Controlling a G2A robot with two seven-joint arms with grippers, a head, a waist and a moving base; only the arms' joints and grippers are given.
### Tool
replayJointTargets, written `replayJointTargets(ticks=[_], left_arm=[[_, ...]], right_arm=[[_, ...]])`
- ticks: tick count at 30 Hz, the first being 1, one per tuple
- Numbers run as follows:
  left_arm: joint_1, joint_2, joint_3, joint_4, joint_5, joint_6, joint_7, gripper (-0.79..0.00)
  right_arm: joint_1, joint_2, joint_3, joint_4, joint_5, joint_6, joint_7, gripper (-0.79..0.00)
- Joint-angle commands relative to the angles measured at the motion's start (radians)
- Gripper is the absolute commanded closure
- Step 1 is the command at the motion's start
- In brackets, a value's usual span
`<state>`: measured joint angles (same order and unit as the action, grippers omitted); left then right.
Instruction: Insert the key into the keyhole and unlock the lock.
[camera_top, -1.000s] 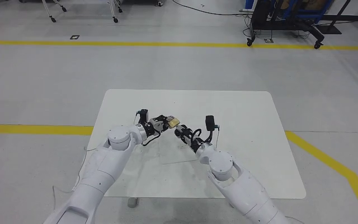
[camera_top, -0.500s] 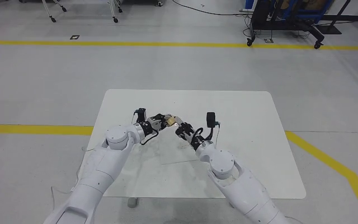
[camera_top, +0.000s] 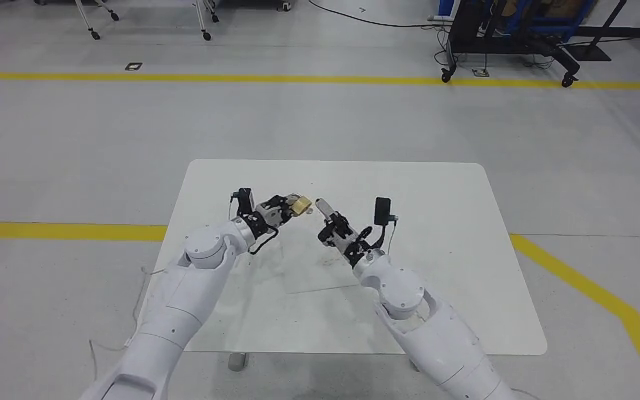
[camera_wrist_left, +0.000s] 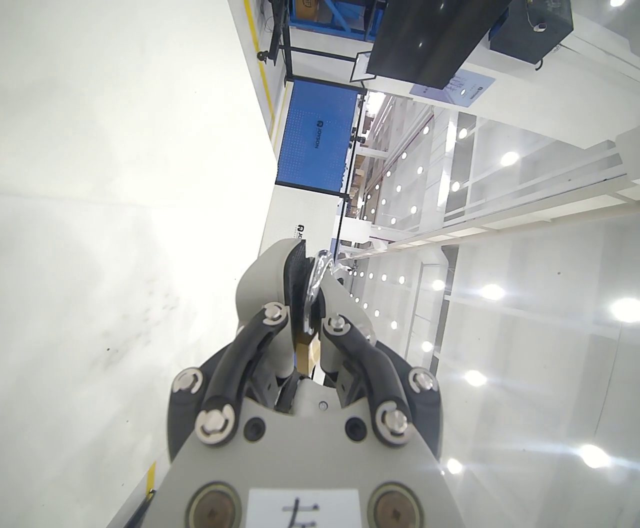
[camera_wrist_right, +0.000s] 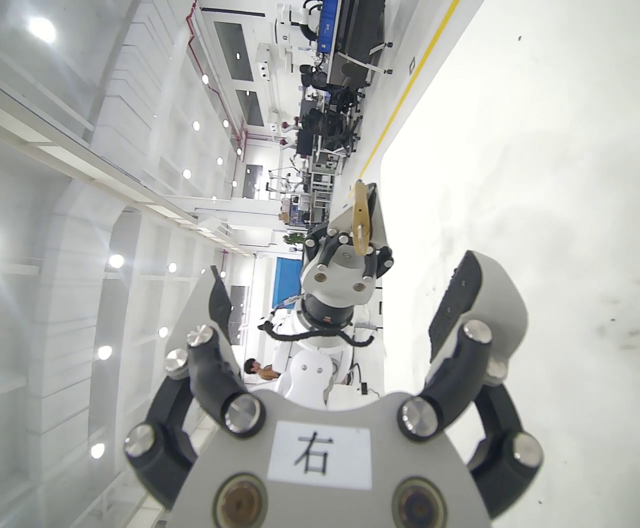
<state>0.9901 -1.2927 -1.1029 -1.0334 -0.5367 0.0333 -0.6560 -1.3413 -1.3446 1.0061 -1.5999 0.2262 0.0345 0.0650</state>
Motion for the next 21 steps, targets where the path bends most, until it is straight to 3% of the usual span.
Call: replayJointTargets(ticks=[1,2,3,8,11,17,21], left_arm=[[0.001,-0.002,-0.002,0.008,-0.048,0.048,-0.033,0.0],[-0.002,-0.003,0.0,0.019,-0.068,0.09,-0.062,0.0],[-0.008,-0.004,-0.003,0.03,-0.092,0.119,-0.075,0.0],[-0.028,-0.011,-0.005,0.071,-0.185,0.215,-0.156,0.0],[-0.04,-0.015,-0.007,0.101,-0.234,0.25,-0.196,0.0],[-0.064,-0.017,-0.01,0.144,-0.265,0.272,-0.239,0.0],[-0.071,-0.019,-0.006,0.158,-0.272,0.273,-0.256,0.0]], right_arm=[[-0.019,-0.001,0.025,-0.014,0.074,-0.086,0.01,-0.425],[-0.026,-0.001,0.031,-0.018,0.087,-0.122,0.025,-0.265],[-0.032,0.0,0.036,-0.019,0.091,-0.149,0.041,0.0],[-0.044,0.001,0.041,-0.016,0.1,-0.231,0.118,0.0],[-0.02,0.002,0.019,0.042,0.019,-0.28,0.176,0.0],[0.016,-0.005,-0.022,0.133,-0.238,-0.434,0.1,0.0],[0.016,-0.012,-0.033,0.147,-0.232,-0.484,0.07,0.0]])
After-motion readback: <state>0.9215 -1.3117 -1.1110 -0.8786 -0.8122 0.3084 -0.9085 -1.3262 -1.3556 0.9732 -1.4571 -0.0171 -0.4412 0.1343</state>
